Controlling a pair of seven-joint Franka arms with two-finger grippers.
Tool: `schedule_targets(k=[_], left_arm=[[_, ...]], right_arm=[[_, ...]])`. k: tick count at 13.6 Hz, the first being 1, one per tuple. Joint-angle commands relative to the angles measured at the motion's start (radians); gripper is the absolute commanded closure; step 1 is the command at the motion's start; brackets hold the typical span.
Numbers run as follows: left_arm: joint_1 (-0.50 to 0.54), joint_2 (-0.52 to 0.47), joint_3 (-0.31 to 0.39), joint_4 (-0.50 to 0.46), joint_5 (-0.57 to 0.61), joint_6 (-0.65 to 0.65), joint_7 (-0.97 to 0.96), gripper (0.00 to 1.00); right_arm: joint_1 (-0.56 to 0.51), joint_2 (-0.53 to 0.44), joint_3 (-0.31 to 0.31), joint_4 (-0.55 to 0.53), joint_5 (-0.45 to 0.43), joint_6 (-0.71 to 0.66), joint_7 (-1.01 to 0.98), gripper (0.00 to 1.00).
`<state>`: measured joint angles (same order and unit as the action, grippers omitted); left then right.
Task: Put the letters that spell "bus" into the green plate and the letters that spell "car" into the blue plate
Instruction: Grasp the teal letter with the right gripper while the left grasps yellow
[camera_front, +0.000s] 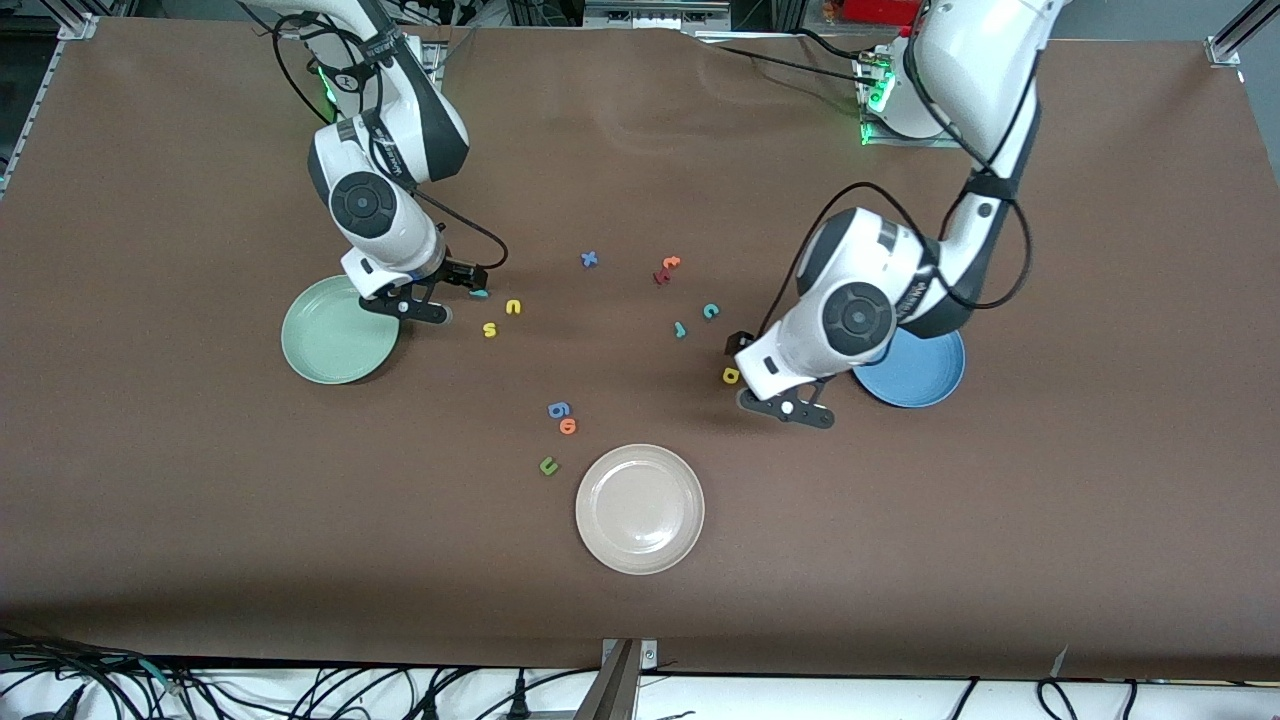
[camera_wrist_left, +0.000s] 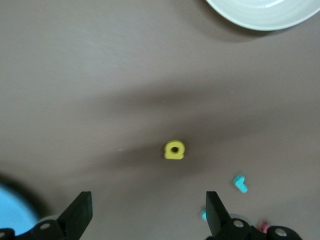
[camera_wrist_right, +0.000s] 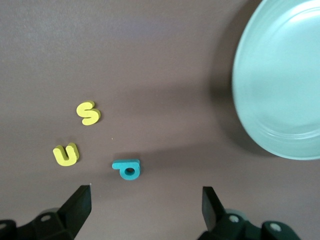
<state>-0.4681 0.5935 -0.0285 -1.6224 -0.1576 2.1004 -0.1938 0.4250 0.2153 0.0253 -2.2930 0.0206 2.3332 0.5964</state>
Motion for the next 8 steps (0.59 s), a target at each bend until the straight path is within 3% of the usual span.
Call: schedule_targets(k=[1, 4, 8], left_arm=[[-0.049, -0.023, 0.013, -0.149, -0.017, 0.183, -0.038, 0.00], [-0.093, -0.027, 0.015, -0.240, -0.017, 0.312, -0.090, 0.00], [-0.116, -0.017, 0.016, -0.251, -0.004, 0.357, -0.137, 0.00]], right_arm=[[-0.006, 0.033, 0.021, -0.037, 0.013, 0.087, 0.006, 0.02], [-0.006, 0.091, 0.048, -0.042, 0.013, 0.169, 0.009, 0.05], [-0.006, 0.130, 0.064, -0.043, 0.027, 0.210, 0.011, 0.05]])
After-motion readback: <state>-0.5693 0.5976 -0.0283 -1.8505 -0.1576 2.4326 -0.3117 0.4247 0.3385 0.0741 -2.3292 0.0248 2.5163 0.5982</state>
